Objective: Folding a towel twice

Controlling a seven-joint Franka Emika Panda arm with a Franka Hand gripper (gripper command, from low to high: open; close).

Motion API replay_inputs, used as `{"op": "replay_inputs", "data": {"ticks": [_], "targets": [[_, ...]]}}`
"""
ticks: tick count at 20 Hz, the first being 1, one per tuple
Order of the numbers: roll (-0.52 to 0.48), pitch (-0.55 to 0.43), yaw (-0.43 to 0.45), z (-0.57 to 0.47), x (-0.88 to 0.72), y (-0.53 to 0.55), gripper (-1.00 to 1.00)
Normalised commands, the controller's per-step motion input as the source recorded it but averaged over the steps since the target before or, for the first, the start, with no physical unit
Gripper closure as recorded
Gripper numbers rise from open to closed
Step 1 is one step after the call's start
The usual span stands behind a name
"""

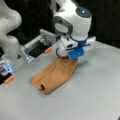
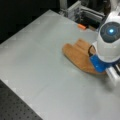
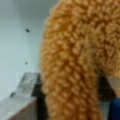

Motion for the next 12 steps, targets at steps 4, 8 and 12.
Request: {"op": "replay_inputs", "data": {"ticks": [4, 8, 12], "targets": [[-0.059, 0.312, 0.126, 0.24, 0.08, -0.23, 1.0], [-0.078, 0.272, 0.241, 0.27, 0.02, -0.39, 1.0], [-0.124, 0.201, 0.274, 0.27, -0.02, -0.45, 1.0]]}}
